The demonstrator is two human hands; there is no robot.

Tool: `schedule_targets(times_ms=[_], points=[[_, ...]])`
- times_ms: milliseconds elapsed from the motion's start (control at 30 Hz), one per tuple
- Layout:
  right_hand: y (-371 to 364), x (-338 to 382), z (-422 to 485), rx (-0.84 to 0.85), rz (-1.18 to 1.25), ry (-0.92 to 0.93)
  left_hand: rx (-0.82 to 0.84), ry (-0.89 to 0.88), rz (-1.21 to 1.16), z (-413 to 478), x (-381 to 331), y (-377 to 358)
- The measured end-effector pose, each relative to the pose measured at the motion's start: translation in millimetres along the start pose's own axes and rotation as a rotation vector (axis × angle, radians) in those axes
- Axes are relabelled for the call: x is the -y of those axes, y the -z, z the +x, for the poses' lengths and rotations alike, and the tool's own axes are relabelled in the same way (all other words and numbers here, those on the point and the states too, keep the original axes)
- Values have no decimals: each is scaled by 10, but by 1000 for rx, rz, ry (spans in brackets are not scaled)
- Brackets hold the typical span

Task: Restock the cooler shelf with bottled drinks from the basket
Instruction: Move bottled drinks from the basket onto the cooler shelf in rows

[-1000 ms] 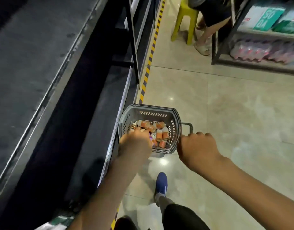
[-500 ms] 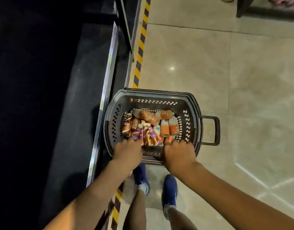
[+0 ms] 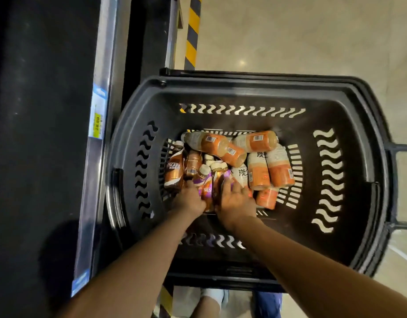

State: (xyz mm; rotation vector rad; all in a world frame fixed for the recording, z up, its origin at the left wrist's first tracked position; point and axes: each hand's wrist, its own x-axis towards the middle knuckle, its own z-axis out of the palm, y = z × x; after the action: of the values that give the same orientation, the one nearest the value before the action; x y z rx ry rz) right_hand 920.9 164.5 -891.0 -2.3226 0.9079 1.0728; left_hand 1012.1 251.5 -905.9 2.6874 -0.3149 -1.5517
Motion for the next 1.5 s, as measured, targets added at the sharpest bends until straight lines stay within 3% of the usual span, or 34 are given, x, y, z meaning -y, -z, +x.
schedule_targets(times_ms=[200,400,533,633,833,967,1267,1367,1500], points=[[-428,-28,386,-181,135,-90,-144,163,56,461,-74,-534],[-443,-122,419,-221,451,-129,-272,33,220,582,43,-492],[-291,-337,366,-74,997,-212,-199,-1,165,477,53,-295],[-52,-501,121,82,1177,-250,-133,32,-43,157,-63,-130],[940,-663,-1064,36,1305,-147,-12,-41,-617,-1151,-511,493],[1854,-668,-2024,-46,1349,-147,-15,-82,-900,-2348,-911,1167],[3942,-498,-4320,-318,1274,112,-53,-334,-1035,-5004,-1436,2593],[4331,-506,-5007,-356,1218,227,-89,-421,-1095,-5812,-1514,2857],[4498,-626,-5751,-389,1181,309,-265,-414,-1202,-6674,-1510,2931]])
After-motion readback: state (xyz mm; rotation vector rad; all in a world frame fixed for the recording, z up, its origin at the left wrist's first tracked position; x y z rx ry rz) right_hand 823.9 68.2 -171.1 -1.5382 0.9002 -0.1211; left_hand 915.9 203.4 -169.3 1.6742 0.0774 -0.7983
